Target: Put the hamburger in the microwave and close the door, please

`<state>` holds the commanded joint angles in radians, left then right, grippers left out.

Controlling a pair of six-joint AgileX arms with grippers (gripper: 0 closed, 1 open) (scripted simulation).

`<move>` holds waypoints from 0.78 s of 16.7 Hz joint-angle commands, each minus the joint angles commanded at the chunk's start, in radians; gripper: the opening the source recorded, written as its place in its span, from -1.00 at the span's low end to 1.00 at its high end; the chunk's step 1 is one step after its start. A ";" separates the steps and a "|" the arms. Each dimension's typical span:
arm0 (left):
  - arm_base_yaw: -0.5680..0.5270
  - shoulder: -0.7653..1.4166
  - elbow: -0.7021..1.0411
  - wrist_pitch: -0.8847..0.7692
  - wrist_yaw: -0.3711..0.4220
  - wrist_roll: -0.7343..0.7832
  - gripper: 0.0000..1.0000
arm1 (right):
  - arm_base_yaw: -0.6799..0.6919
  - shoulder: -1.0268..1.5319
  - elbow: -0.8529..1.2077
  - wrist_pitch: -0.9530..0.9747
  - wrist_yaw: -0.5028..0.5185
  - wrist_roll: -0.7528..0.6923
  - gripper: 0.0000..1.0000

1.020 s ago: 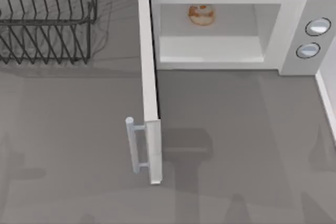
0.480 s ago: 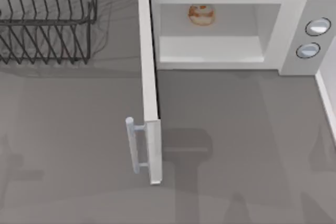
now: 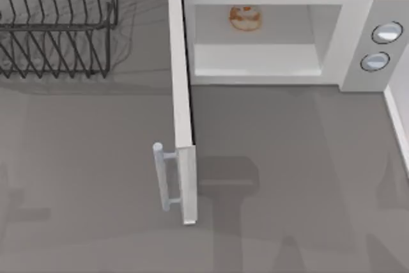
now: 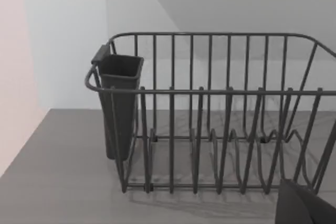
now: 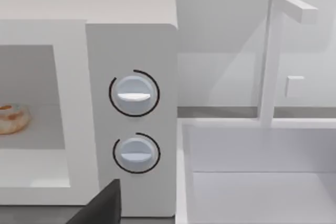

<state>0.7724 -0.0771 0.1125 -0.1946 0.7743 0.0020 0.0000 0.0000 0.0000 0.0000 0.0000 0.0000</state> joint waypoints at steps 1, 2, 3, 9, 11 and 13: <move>-0.011 0.011 0.009 -0.005 -0.009 -0.005 -1.00 | 0.000 0.000 0.000 0.000 0.000 0.000 1.00; -0.033 0.032 0.026 -0.015 -0.026 -0.015 -1.00 | 0.000 0.000 0.000 0.000 0.000 0.000 1.00; -0.065 0.064 0.049 -0.029 -0.053 -0.030 -1.00 | 0.000 0.000 0.000 0.000 0.000 0.000 1.00; -0.431 0.432 0.274 -0.166 -0.353 -0.176 -1.00 | 0.000 0.000 0.000 0.000 0.000 0.000 1.00; -0.609 0.591 0.358 -0.220 -0.495 -0.236 -1.00 | 0.000 0.000 0.000 0.000 0.000 0.000 1.00; -0.805 0.746 0.440 -0.272 -0.651 -0.296 -1.00 | 0.000 0.000 0.000 0.000 0.000 0.000 1.00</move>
<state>-0.0321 0.6688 0.5522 -0.4662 0.1234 -0.2941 0.0000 0.0000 0.0000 0.0000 0.0000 0.0000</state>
